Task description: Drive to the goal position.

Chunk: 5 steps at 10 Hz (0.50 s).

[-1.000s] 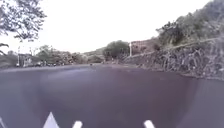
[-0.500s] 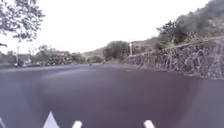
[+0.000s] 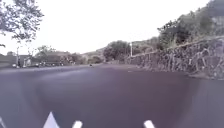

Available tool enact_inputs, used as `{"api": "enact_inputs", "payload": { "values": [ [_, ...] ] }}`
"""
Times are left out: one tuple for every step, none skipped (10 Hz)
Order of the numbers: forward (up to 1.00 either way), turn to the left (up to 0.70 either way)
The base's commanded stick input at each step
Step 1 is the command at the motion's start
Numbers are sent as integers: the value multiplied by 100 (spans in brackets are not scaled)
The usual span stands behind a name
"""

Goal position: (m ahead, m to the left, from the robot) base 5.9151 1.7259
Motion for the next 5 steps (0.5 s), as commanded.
{"api": "enact_inputs", "payload": {
  "values": [
    [70, 0],
    [70, 0],
    [70, 0],
    [70, 0],
    [70, 0]
  ]
}}
